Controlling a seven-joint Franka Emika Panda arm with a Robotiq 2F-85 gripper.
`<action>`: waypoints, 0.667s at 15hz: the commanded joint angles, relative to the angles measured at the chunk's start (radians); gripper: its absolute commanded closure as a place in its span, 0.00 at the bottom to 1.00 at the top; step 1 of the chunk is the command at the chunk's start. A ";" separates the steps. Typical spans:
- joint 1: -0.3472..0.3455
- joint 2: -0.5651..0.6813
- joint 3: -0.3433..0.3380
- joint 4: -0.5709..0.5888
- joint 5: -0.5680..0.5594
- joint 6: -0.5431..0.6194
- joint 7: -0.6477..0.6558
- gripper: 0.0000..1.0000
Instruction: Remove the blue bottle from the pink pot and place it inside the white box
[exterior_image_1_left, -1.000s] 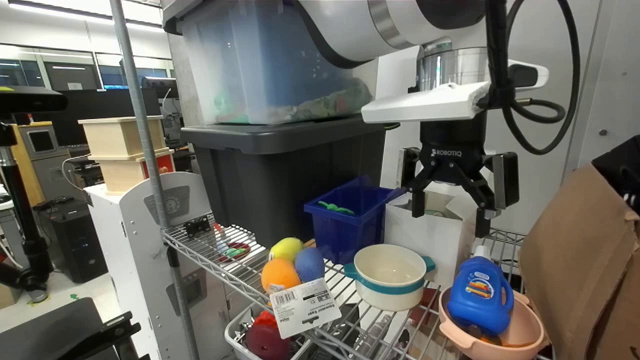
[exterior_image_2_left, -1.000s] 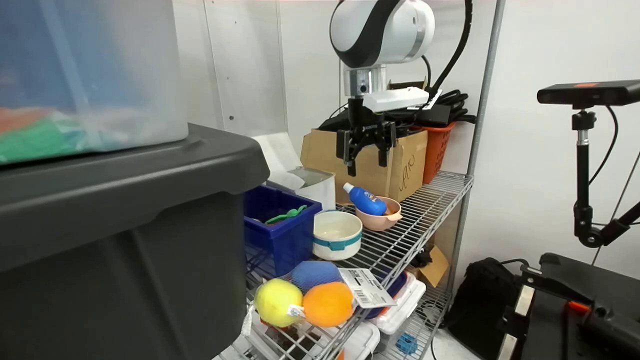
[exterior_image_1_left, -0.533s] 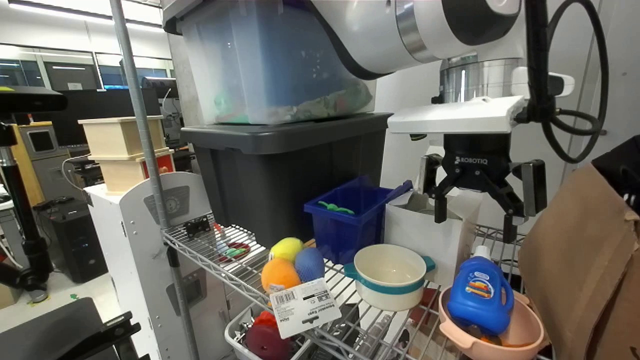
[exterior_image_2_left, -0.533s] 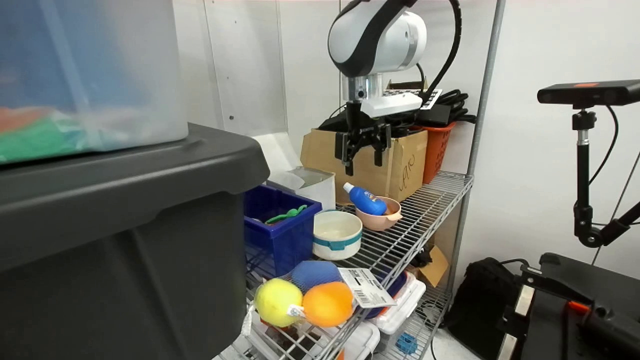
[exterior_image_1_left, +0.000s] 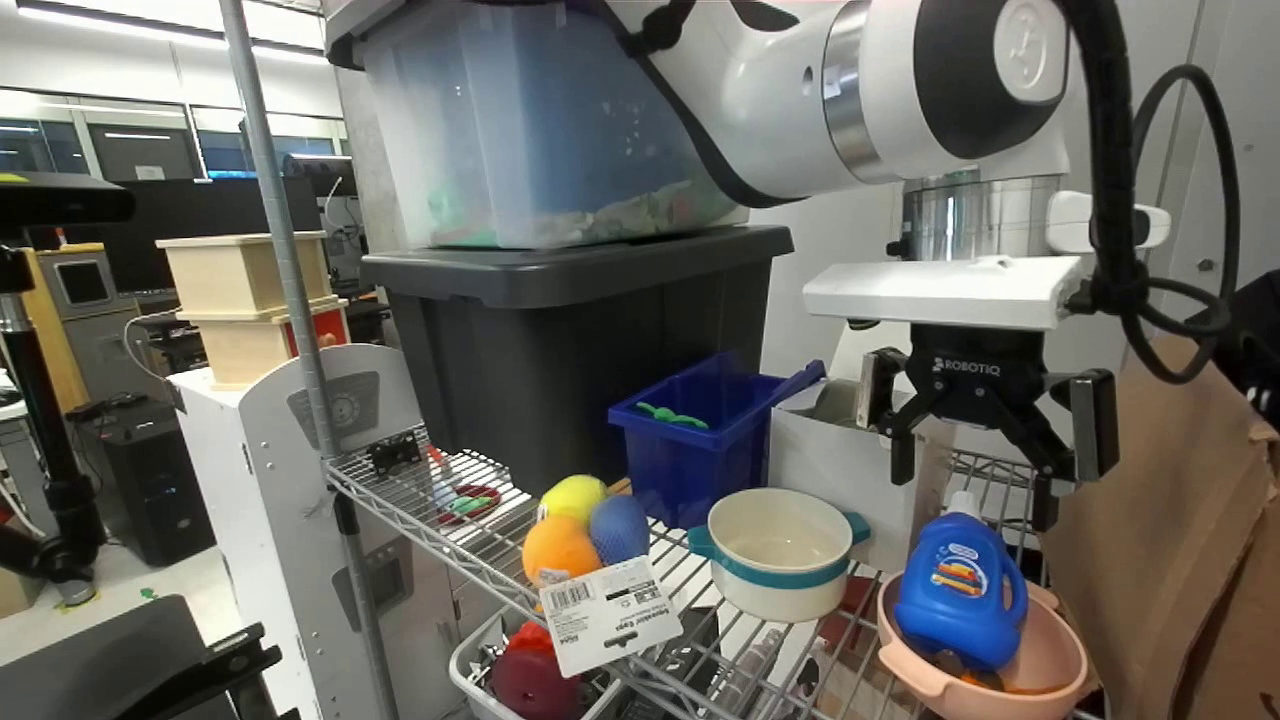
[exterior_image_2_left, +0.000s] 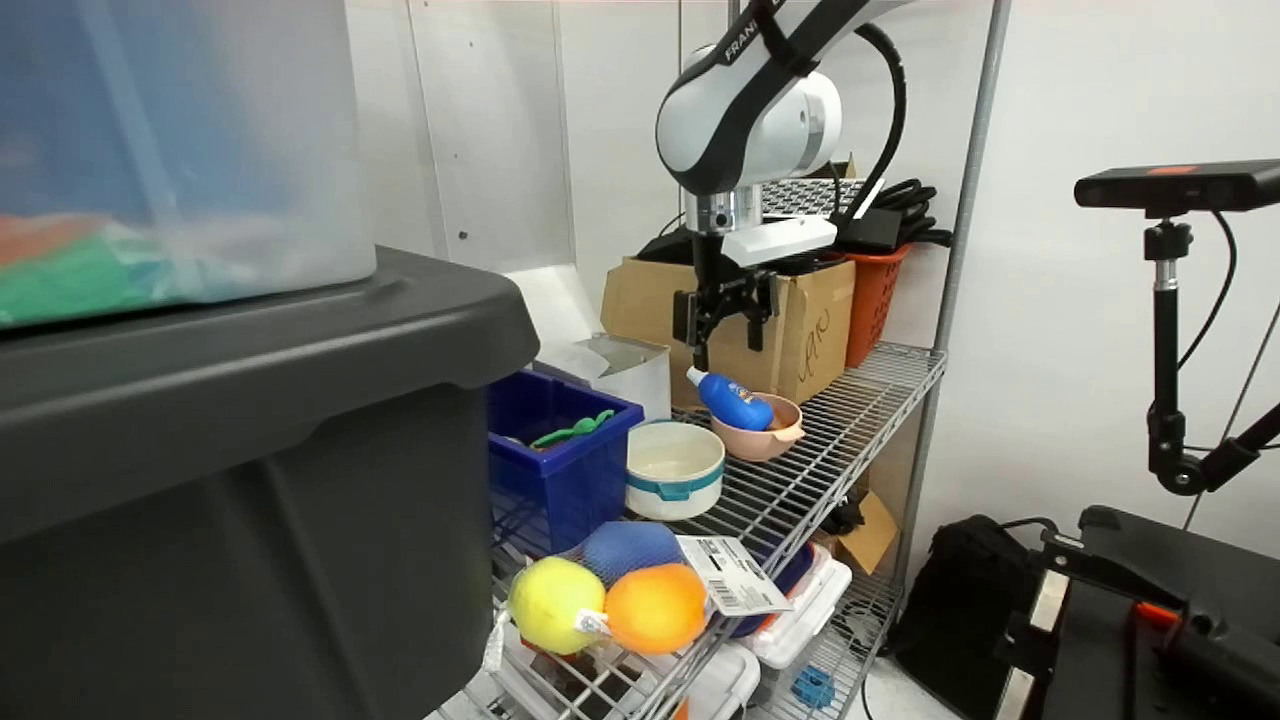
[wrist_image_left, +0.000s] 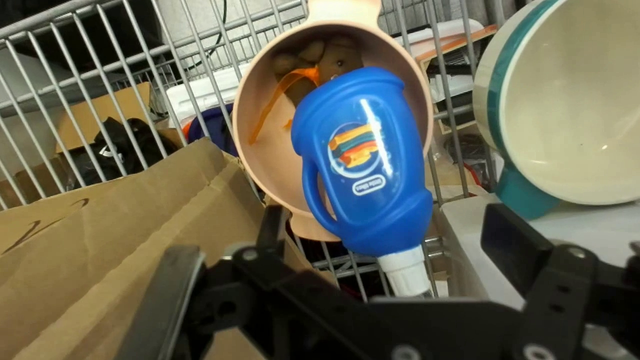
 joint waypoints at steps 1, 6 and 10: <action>-0.012 0.043 -0.007 0.070 -0.023 -0.039 -0.023 0.00; -0.025 0.037 0.002 0.069 -0.010 -0.115 -0.052 0.00; -0.024 0.024 0.014 0.044 -0.006 -0.172 -0.078 0.00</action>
